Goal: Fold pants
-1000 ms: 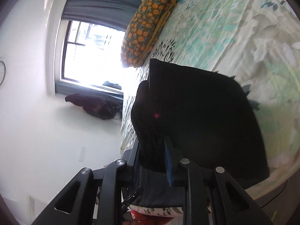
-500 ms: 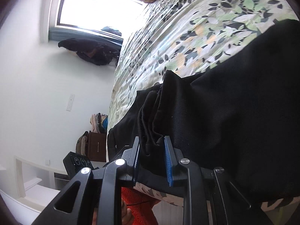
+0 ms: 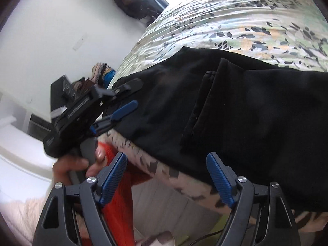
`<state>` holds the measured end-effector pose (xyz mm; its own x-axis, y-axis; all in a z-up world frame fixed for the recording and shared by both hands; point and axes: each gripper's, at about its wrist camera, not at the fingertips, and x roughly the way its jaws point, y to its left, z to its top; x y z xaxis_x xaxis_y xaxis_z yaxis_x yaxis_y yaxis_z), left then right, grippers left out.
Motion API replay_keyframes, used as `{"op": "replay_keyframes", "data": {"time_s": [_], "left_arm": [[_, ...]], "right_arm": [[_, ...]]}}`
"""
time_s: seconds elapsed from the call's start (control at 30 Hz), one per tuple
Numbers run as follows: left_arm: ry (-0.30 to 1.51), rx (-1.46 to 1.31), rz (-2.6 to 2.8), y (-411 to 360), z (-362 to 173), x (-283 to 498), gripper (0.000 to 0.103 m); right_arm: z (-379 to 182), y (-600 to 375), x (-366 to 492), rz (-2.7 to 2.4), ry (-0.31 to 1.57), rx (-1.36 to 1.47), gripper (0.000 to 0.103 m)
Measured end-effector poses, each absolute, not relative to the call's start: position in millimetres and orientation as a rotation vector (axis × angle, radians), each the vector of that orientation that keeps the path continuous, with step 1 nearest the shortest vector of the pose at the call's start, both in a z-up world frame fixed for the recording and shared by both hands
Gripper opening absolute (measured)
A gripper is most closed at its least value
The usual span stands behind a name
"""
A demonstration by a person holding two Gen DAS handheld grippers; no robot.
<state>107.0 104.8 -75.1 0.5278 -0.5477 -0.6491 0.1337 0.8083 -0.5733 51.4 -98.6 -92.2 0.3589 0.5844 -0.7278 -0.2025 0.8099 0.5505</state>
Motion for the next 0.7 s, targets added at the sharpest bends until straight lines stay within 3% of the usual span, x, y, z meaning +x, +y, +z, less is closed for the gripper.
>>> {"op": "replay_keyframes", "data": {"time_s": [0.1,0.23,0.37,0.5,0.57,0.7], "left_arm": [[0.921,-0.359,-0.599,62,-66,97,0.07],[0.956,-0.113,-0.7,3,-72,82,0.049],[1.001,-0.013,-0.591,-17,-89,85,0.049],[1.027,-0.006,-0.605,-21,-95,84,0.047],[1.044,0.019,-0.596,-24,-101,81,0.01],[1.057,-0.026,-0.562,-13,-99,77,0.008]], "right_arm": [[-66,-135,15,0.47,1.033,0.308,0.083],[-55,-193,-26,0.276,0.937,0.304,0.086],[-58,-241,-41,0.151,0.886,0.468,0.086],[-54,-253,-43,0.153,0.847,0.457,0.086],[-57,-248,-40,0.165,0.858,0.461,0.086],[-51,-256,-47,0.119,0.842,0.459,0.086]]}}
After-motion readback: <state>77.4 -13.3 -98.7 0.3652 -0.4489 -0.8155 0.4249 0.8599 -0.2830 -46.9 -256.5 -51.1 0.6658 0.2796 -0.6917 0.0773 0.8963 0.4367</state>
